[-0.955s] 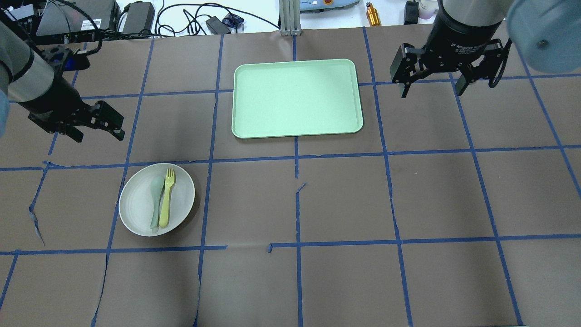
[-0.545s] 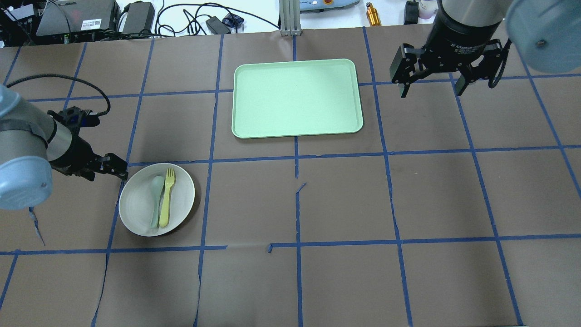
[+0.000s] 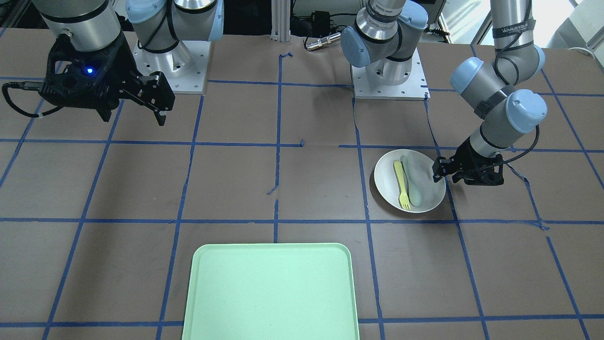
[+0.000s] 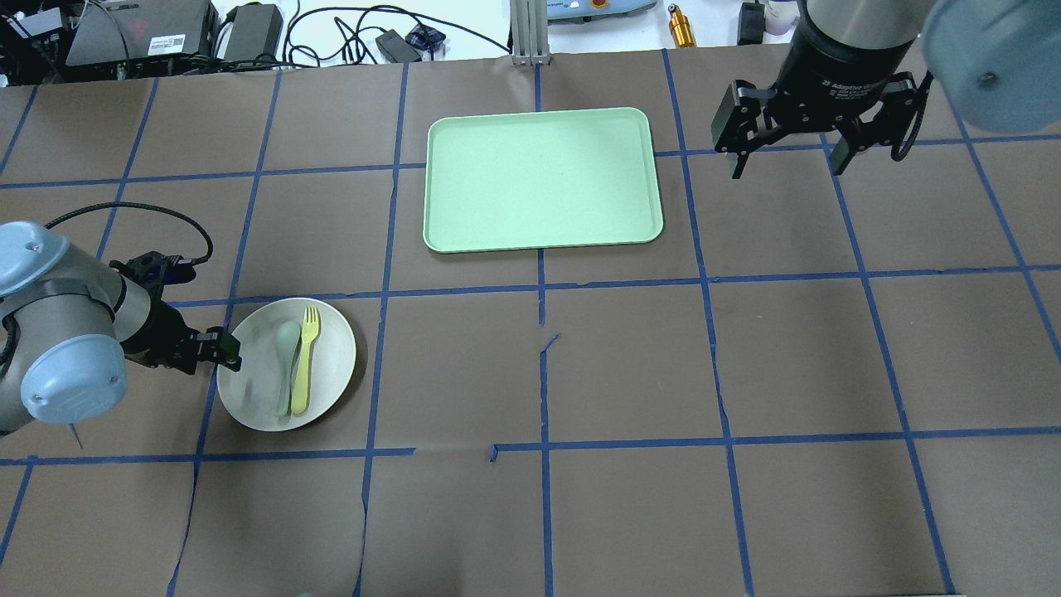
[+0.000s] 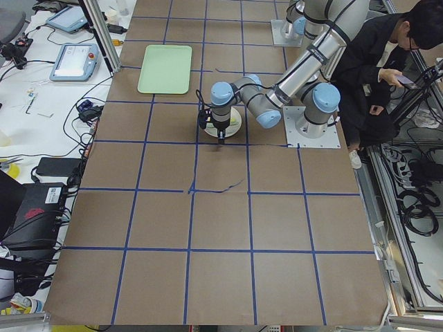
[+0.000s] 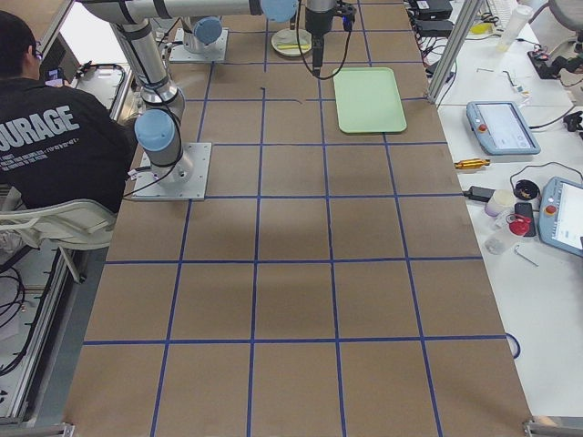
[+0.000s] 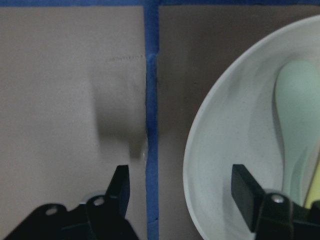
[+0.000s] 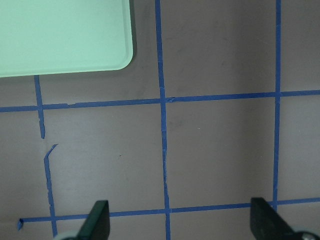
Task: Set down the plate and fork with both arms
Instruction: 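Lower the left gripper to the rim of the white plate, then carry the plate with the left gripper onto the green tray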
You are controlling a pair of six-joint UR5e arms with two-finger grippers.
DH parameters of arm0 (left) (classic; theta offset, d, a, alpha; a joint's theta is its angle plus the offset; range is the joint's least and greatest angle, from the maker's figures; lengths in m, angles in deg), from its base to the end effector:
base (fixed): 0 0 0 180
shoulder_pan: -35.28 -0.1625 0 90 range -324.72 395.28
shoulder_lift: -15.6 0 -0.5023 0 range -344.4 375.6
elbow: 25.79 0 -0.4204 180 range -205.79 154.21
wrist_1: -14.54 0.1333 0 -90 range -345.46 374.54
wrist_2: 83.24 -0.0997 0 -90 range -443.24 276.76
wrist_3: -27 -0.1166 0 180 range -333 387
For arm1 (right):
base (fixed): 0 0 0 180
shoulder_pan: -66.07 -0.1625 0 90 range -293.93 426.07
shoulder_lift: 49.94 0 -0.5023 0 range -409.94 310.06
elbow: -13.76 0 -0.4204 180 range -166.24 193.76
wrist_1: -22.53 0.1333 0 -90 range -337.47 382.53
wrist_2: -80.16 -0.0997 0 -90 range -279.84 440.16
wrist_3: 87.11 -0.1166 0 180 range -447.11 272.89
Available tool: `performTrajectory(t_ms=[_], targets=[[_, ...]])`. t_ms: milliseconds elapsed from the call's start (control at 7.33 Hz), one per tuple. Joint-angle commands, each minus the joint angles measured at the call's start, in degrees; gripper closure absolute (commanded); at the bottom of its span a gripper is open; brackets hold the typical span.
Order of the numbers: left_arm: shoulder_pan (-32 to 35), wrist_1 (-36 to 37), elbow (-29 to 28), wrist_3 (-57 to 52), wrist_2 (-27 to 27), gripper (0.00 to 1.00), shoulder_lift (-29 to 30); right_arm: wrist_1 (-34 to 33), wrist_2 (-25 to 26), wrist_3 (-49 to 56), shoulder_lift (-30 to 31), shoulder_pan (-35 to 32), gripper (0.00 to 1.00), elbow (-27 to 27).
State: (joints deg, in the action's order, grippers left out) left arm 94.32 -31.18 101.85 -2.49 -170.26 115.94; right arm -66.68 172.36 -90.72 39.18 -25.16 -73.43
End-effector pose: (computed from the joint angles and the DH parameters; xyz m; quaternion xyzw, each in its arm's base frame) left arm 0.1190 -0.4692 0.2217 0.0137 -0.9990 -0.0148 0.0387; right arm 0.1402 -0.5270 0.5644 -0.0210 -0.9995 0.0107 0.0188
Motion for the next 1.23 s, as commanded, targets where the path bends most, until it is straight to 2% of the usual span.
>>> performTrajectory(t_ms=[0, 273, 409, 545, 682, 818, 955, 1091], targets=[[-0.07, 0.36, -0.20, 1.62, 0.53, 1.00, 0.65, 0.00, 0.00, 0.00, 0.00, 0.00, 0.00, 0.00], [-0.16, -0.51, -1.42, 1.37, 5.26, 1.00, -0.14, 0.00, 0.00, 0.00, 0.00, 0.00, 0.00, 0.00], [1.06, -6.17, -5.35, 1.28, 8.07, 1.00, -0.41, 0.00, 0.09, 0.00, 0.00, 0.00, 0.00, 0.00], [2.99, -17.89, -13.56, 1.88, 13.66, 1.00, 0.29, 0.00, 0.00, 0.00, 0.00, 0.00, 0.00, 0.00], [7.01, -26.10, -21.56, 6.68, 17.29, 1.00, 1.86, 0.00, -0.09, 0.00, 0.00, 0.00, 0.00, 0.00], [13.93, -26.01, -25.56, 14.55, 20.98, 1.00, 4.66, 0.00, 0.00, 0.00, 0.00, 0.00, 0.00, 0.00], [20.52, -18.26, -29.17, 20.29, 23.36, 1.00, 9.91, -0.09, 0.00, 0.00, -0.09, 0.00, 0.00, 0.00], [26.59, -12.36, -34.86, 27.48, 23.04, 1.00, 17.18, -0.09, -0.17, 0.00, -0.09, 0.00, 0.00, 0.00]])
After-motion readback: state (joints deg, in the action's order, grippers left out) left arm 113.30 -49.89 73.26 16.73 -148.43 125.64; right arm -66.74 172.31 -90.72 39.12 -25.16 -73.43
